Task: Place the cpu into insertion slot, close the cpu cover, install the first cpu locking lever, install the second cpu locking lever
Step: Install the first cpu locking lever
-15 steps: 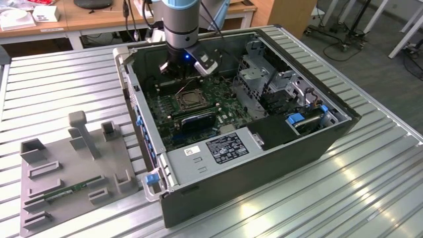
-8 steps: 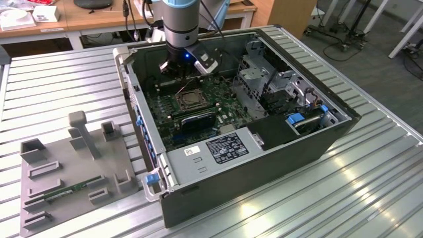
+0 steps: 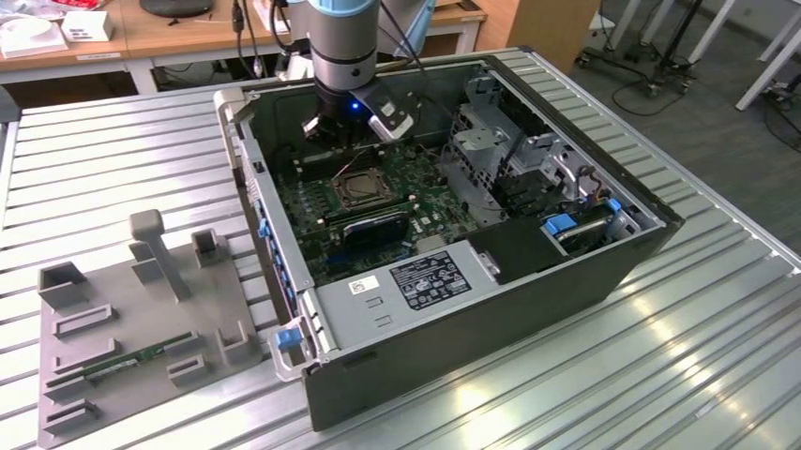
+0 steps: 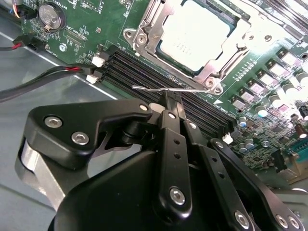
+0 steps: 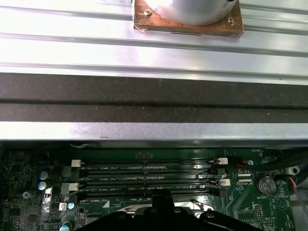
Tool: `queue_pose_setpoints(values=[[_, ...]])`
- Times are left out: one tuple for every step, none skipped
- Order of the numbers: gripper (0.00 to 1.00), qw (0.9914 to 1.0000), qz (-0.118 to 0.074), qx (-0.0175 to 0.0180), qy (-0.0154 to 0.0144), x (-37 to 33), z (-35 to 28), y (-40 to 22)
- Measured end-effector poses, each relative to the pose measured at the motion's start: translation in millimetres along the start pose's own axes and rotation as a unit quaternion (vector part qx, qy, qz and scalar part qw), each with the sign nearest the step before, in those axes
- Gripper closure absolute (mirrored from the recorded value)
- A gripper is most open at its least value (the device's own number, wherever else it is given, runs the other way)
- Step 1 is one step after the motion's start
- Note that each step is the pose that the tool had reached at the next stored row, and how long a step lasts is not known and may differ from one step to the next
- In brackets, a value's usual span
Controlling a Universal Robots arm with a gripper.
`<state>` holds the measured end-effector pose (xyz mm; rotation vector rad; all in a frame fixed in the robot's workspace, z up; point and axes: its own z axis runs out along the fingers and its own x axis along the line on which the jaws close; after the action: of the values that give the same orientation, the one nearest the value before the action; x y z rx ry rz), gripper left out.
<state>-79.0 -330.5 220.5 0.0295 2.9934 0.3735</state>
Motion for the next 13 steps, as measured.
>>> queue_pose_setpoints(values=[[0.89,1.00000,0.000,0.0000,0.0000,-0.5,0.3,0.0],[0.89,1.00000,0.000,0.0000,0.0000,-0.8,0.6,-0.1],[0.89,1.00000,0.000,-0.0001,0.0000,-1.2,1.0,-0.2],[0.89,1.00000,0.000,-0.0001,-0.0001,-1.4,1.4,-0.3],[0.89,1.00000,0.000,-0.0001,0.0000,-1.7,1.9,-0.4],[0.89,1.00000,0.000,0.0000,0.0000,-2.0,2.4,-0.5],[0.89,1.00000,0.000,0.0000,0.0000,-2.3,3.0,-0.7],[0.89,1.00000,0.000,0.0000,0.0000,-2.6,3.5,-0.8],[0.89,1.00000,0.000,0.0000,0.0000,-2.9,4.0,-0.9],[0.89,1.00000,0.000,0.0000,0.0000,-3.2,4.6,-1.1],[0.89,1.00000,0.000,0.0000,0.0000,-3.5,5.2,-1.3],[0.89,1.00000,0.000,0.0000,0.0000,-3.8,5.9,-1.5],[0.89,1.00000,0.000,0.0000,0.0000,-4.1,6.6,-1.7]])
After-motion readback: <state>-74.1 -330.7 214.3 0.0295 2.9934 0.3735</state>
